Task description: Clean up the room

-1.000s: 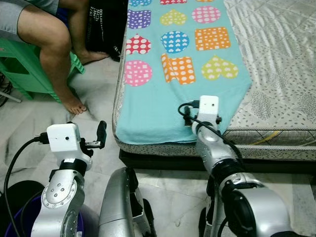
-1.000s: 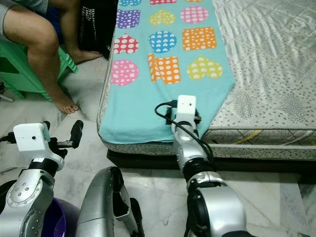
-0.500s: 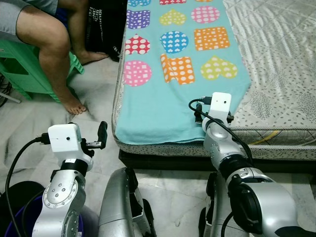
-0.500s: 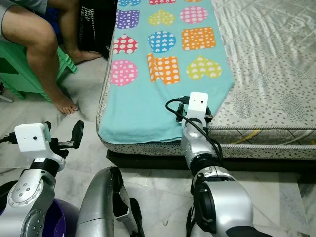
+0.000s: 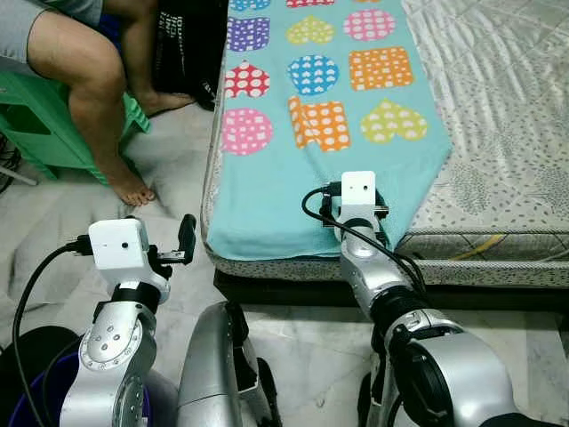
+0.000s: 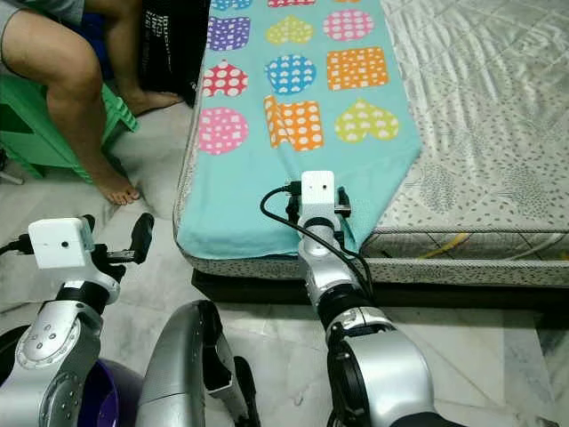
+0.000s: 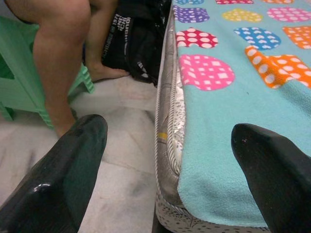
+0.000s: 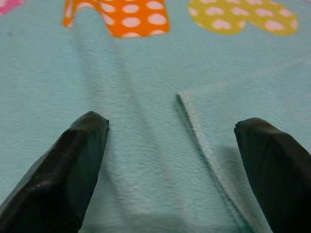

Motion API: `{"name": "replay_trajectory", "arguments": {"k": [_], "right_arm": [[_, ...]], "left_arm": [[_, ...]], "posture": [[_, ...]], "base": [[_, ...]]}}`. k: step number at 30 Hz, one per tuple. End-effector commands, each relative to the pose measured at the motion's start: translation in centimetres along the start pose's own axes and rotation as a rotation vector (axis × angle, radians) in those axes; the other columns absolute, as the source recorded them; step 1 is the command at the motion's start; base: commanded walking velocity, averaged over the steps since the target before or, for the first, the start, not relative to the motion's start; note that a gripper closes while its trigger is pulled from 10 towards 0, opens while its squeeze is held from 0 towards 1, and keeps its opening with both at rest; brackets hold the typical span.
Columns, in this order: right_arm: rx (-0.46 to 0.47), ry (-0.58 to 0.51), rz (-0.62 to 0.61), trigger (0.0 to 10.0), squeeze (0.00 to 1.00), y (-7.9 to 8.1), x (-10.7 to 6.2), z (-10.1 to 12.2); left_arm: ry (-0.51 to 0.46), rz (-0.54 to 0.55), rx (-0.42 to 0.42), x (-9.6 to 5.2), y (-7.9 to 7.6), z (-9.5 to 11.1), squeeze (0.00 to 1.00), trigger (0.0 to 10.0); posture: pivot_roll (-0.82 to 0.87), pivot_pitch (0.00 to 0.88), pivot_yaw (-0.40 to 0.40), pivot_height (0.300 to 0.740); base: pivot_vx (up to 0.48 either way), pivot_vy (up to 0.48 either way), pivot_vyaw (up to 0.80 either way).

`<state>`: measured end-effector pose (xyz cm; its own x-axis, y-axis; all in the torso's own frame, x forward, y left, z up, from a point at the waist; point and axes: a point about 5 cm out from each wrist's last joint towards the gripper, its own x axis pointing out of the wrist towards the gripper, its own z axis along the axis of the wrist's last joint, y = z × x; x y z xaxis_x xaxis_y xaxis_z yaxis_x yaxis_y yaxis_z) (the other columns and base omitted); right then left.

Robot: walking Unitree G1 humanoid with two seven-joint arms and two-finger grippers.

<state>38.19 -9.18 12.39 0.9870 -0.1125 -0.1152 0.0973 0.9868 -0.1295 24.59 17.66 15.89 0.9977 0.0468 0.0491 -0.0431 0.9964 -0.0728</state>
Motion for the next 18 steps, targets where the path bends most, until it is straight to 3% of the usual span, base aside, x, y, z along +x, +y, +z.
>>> {"name": "replay_trajectory", "arguments": {"k": [1,7,13,18], "right_arm": [[0.013,0.010,0.015,10.0,0.00,0.7,-0.2,0.0],[0.030,-0.028,0.009,10.0,0.00,0.5,0.3,1.3],[0.031,-0.002,-0.016,10.0,0.00,-0.2,0.4,0.8],[-0.030,0.045,-0.006,10.0,0.00,-0.4,0.2,-0.3]], "left_arm": [[0.014,0.024,0.014,-0.3,0.5,-0.2,0.00,10.0],[0.009,0.032,0.017,-0.3,0.7,-0.1,0.00,10.0],[0.009,0.030,0.014,-0.3,0.5,-0.1,0.00,10.0],[0.009,0.032,0.017,-0.2,0.6,0.0,0.00,10.0]], "posture": [[0.08,0.289,0.121,0.547],[0.08,0.289,0.115,0.547],[0.08,0.292,0.114,0.547],[0.09,0.292,0.114,0.547]], "base": [[0.000,0.000,0.00],[0.000,0.000,0.00],[0.000,0.000,0.00],[0.000,0.000,0.00]]}}
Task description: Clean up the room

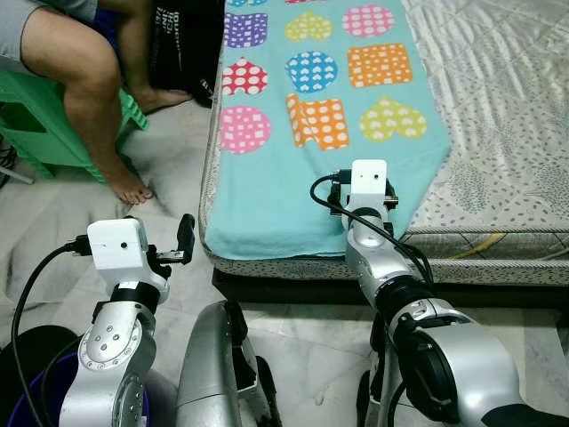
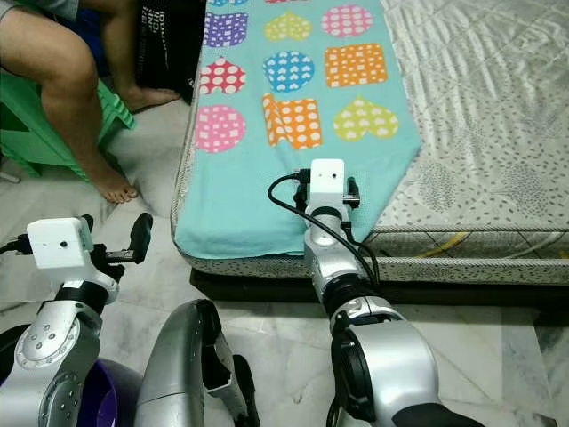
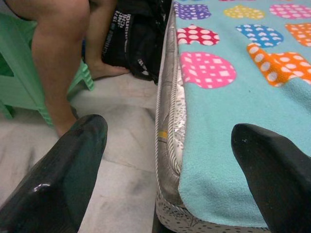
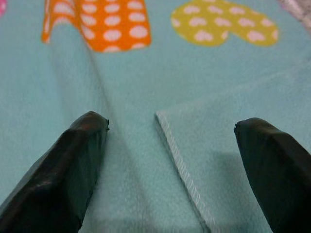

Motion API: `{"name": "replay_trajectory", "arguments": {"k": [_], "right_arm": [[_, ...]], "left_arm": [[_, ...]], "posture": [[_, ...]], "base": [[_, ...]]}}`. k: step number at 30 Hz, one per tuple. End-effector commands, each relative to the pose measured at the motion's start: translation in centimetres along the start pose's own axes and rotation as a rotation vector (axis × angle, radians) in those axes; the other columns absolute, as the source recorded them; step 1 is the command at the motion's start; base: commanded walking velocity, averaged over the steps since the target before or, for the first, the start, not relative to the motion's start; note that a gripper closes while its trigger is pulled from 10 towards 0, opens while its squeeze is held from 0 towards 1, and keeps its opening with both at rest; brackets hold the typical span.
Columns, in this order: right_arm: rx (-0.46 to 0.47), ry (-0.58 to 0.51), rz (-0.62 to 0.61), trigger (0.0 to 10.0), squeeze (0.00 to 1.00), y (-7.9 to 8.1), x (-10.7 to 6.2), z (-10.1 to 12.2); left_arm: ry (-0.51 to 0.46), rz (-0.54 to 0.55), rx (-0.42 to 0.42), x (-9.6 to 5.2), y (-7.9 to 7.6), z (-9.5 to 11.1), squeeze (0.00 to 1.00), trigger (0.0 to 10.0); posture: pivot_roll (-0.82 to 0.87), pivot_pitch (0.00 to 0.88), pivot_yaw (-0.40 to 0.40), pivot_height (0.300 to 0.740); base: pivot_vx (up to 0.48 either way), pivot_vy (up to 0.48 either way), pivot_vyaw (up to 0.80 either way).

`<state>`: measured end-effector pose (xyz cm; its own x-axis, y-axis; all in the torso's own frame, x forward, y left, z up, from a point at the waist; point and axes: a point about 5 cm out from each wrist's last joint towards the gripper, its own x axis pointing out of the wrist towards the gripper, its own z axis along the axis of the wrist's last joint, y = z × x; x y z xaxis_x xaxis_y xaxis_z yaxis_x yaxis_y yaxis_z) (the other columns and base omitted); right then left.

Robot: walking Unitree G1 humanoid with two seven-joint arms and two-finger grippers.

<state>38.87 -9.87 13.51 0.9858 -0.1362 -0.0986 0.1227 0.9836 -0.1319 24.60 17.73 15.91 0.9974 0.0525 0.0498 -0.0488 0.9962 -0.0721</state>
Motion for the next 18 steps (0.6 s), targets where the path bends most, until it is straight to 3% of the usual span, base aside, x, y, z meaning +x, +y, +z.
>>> {"name": "replay_trajectory", "arguments": {"k": [1,11,18], "right_arm": [[-0.042,0.070,0.023,10.0,0.00,0.2,-0.5,-1.8],[-0.065,0.122,-0.021,10.0,0.00,-1.9,-0.2,-3.0],[-0.042,0.108,-0.029,10.0,0.00,-2.4,-0.1,-2.9]], "left_arm": [[0.009,0.027,0.016,-0.2,0.5,0.0,0.00,10.0],[0.007,0.033,0.018,-0.3,0.6,0.0,0.00,10.0],[0.006,0.024,0.010,-0.2,0.4,-0.1,0.00,10.0]], "posture": [[0.09,0.292,0.114,0.547],[0.09,0.289,0.112,0.547],[0.08,0.285,0.114,0.547]], "base": [[0.000,0.000,0.00],[0.000,0.000,0.00],[0.000,0.000,-0.75]]}}
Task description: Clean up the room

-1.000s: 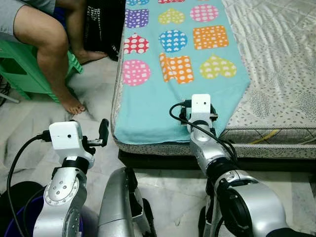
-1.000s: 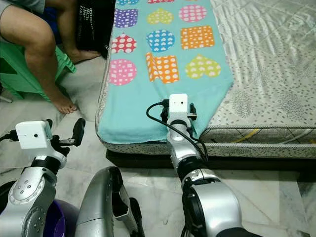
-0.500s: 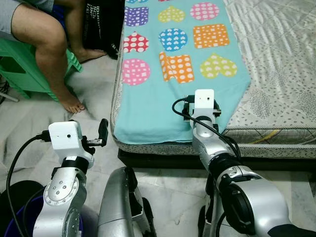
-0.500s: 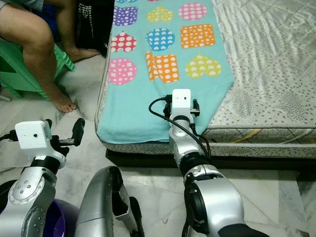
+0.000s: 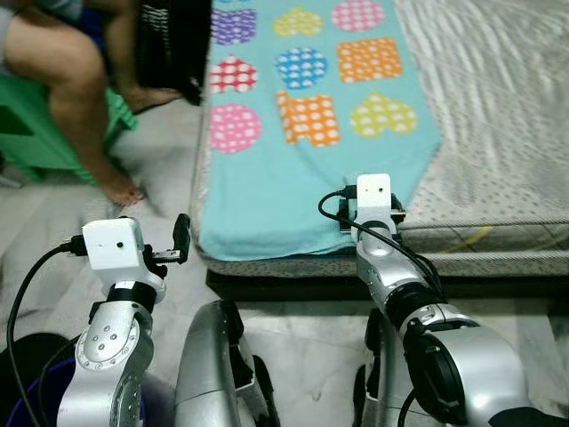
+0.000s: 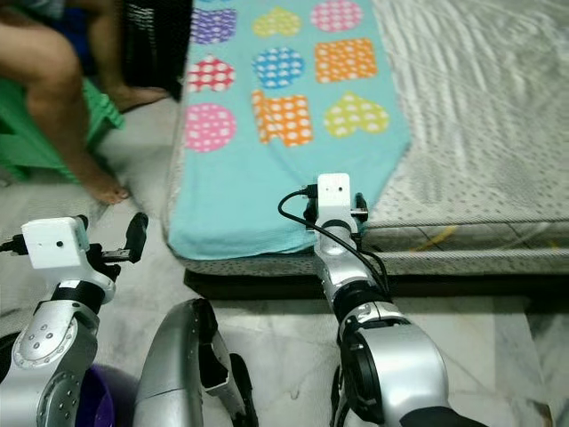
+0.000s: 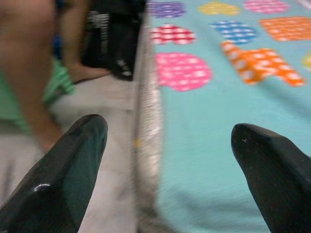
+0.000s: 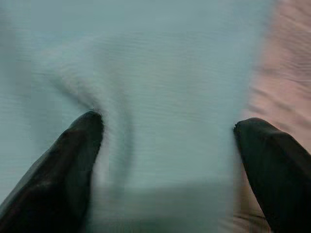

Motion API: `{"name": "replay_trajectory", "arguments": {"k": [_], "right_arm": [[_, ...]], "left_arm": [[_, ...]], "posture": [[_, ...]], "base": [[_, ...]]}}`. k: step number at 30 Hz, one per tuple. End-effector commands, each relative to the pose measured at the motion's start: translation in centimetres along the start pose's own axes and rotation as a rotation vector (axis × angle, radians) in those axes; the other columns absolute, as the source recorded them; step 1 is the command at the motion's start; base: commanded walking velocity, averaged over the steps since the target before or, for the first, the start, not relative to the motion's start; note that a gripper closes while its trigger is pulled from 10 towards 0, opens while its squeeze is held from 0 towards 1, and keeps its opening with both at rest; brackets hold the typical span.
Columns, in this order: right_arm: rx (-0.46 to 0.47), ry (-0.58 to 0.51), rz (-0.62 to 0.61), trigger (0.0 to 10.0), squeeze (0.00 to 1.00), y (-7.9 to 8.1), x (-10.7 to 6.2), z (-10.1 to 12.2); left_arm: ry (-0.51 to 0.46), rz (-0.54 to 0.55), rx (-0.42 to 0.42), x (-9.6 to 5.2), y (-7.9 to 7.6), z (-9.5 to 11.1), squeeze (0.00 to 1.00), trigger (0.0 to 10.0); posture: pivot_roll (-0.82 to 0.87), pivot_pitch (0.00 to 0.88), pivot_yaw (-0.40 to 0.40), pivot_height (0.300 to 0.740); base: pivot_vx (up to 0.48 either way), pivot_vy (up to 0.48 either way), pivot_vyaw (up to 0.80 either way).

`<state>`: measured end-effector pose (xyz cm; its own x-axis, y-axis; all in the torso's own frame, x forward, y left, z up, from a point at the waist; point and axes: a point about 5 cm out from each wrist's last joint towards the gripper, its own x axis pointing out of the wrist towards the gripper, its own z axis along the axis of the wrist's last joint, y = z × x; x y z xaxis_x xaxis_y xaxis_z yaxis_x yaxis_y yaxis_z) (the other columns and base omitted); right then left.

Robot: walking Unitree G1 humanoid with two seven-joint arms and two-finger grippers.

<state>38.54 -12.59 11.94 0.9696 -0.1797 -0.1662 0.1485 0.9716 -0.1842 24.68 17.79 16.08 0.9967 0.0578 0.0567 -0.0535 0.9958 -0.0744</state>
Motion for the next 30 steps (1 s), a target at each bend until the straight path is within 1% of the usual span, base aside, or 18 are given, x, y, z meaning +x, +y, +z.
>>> {"name": "replay_trajectory", "arguments": {"k": [1,11,12,13,14,15,21,23,29,30], "right_arm": [[0.000,0.035,0.010,10.0,0.00,0.1,-0.3,-1.1],[-0.008,0.033,0.021,10.0,0.00,-0.2,-0.4,-1.7],[-0.003,0.035,0.021,9.5,0.00,-0.2,-0.4,-1.7],[-0.001,0.036,0.021,7.4,0.00,-0.2,-0.4,-1.7],[0.006,0.036,0.019,0.4,0.00,-0.2,-0.4,-1.7],[0.015,0.037,0.017,0.0,0.00,-0.2,-0.4,-1.7],[0.023,0.019,-0.011,0.0,0.00,-0.5,-0.3,-1.4],[0.035,0.011,-0.034,0.0,0.00,-0.8,-0.3,-1.3],[0.088,0.010,-0.071,0.0,0.00,-1.6,-0.1,-1.2],[0.118,0.023,-0.088,0.0,0.00,-2.0,0.0,-1.3]], "left_arm": [[0.014,0.019,0.012,-0.2,0.3,-0.3,0.00,10.0],[0.012,0.020,0.011,-0.1,0.4,-0.3,0.00,10.0],[0.012,0.019,0.010,-0.1,0.4,-0.3,0.00,10.0],[0.011,0.019,0.010,-0.1,0.4,-0.3,0.00,10.0],[0.011,0.019,0.010,-0.1,0.4,-0.3,0.00,10.0],[0.010,0.020,0.010,0.0,0.4,-0.2,0.00,10.0],[0.010,0.026,0.014,0.0,0.6,-0.3,0.00,10.0],[0.009,0.028,0.013,0.0,0.6,-0.3,0.00,10.0],[0.008,0.033,0.009,-0.1,0.7,-0.3,0.00,10.0],[0.008,0.034,0.008,0.0,0.7,-0.3,0.00,10.0]], "posture": [[0.08,0.282,0.114,0.547],[0.07,0.279,0.114,0.547],[0.07,0.279,0.114,0.547],[0.07,0.279,0.114,0.547],[0.07,0.279,0.114,0.547],[0.07,0.279,0.114,0.547],[0.07,0.272,0.115,0.547],[0.07,0.272,0.115,0.547],[0.07,0.272,0.115,0.547],[0.07,0.271,0.112,0.547]], "base": [[0.000,0.000,0.00],[0.000,0.000,0.00],[0.000,0.000,0.00],[0.000,0.000,0.00],[0.000,0.000,0.00],[0.000,0.000,0.00],[0.000,0.000,0.00],[0.000,0.000,0.00],[0.000,0.000,0.00],[0.000,0.000,0.00]]}}
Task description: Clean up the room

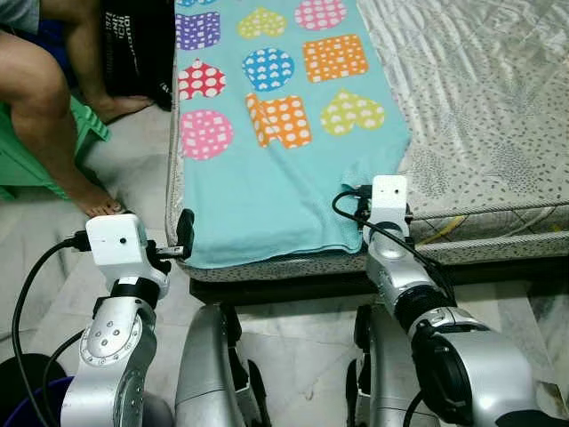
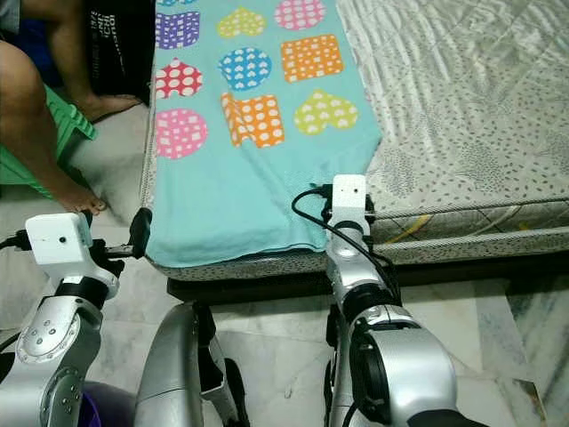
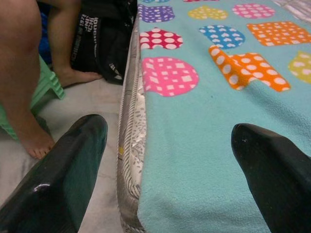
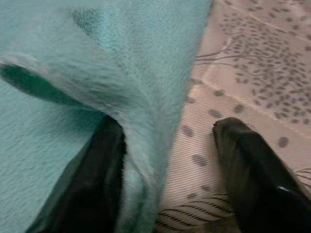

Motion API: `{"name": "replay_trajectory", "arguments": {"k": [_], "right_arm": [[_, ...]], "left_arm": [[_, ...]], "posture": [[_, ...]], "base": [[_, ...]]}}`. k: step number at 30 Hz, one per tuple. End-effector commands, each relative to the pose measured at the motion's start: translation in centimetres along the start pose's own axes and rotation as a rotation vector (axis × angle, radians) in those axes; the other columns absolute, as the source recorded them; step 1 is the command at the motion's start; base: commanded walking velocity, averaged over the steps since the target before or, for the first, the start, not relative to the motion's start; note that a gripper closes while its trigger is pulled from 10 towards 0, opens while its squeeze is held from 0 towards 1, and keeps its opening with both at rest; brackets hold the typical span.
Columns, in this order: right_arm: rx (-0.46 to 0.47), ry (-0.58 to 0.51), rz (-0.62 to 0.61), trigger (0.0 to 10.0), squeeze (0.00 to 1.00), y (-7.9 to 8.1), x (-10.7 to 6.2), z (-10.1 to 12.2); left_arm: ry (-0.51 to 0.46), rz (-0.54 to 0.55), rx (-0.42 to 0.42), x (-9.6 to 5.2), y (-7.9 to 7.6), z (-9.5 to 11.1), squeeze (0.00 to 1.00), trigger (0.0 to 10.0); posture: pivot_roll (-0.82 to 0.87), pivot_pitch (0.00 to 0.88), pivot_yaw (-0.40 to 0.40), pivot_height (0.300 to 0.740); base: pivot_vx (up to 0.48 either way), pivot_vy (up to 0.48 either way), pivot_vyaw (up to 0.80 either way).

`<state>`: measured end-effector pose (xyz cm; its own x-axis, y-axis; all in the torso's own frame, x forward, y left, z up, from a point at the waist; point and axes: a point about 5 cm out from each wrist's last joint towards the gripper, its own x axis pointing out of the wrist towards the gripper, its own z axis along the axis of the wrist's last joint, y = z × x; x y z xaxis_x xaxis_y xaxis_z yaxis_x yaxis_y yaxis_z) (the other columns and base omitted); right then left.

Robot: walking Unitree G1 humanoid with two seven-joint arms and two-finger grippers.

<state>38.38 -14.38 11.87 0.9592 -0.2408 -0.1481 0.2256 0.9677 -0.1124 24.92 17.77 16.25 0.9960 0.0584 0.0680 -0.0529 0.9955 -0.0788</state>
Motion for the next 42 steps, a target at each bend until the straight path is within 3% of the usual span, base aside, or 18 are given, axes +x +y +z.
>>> {"name": "replay_trajectory", "arguments": {"k": [1,8,10,12,13,21,22,23,32,42], "right_arm": [[0.044,0.037,-0.031,0.0,0.00,-0.5,-0.2,-1.0],[0.160,0.129,-0.133,0.0,0.00,-3.1,-0.3,-2.9],[0.161,0.128,-0.151,2.9,0.00,-3.7,-0.2,-3.0],[0.164,0.126,-0.174,8.5,0.00,-4.4,-0.2,-3.1],[0.161,0.125,-0.187,10.0,0.00,-5.0,-0.1,-3.1],[0.140,0.110,-0.223,10.0,0.00,-7.2,-0.1,-3.2],[0.133,0.106,-0.227,10.0,0.93,-7.4,-0.2,-3.3],[0.117,0.101,-0.236,10.0,1.00,-7.8,-0.3,-3.5],[0.072,0.118,-0.265,10.0,1.00,-9.3,-1.2,-4.7],[-0.004,0.110,-0.265,10.0,1.00,-11.2,-4.4,-5.9]], "left_arm": [[0.020,0.034,0.013,-0.3,0.7,-0.4,0.00,10.0],[0.019,0.037,0.008,-0.2,0.7,-0.5,0.00,10.0],[0.019,0.038,0.008,-0.2,0.7,-0.4,0.00,10.0],[0.019,0.039,0.007,-0.2,0.7,-0.4,0.00,10.0],[0.019,0.039,0.006,-0.2,0.7,-0.4,0.00,10.0],[0.020,0.040,0.001,-0.1,0.7,-0.5,0.00,10.0],[0.021,0.040,0.000,-0.1,0.7,-0.5,0.00,10.0],[0.022,0.041,-0.002,-0.1,0.7,-0.5,0.00,10.0],[0.031,0.044,-0.006,-0.2,0.8,-0.8,0.00,10.0],[0.050,0.054,-0.004,-0.6,1.0,-1.3,0.00,10.0]], "posture": [[0.07,0.271,0.112,0.547],[0.07,0.269,0.112,0.547],[0.06,0.268,0.113,0.547],[0.06,0.268,0.113,0.547],[0.06,0.267,0.113,0.547],[0.05,0.262,0.111,0.547],[0.05,0.261,0.111,0.547],[0.05,0.261,0.111,0.547],[0.04,0.255,0.106,0.547],[0.00,0.242,0.104,0.547]], "base": [[0.000,0.000,0.00],[0.000,0.000,0.00],[0.000,0.000,0.00],[0.000,0.000,0.00],[0.000,0.000,0.00],[0.000,0.000,0.00],[0.000,0.000,0.00],[0.000,0.000,0.00],[0.000,0.000,0.00],[0.000,0.000,0.00]]}}
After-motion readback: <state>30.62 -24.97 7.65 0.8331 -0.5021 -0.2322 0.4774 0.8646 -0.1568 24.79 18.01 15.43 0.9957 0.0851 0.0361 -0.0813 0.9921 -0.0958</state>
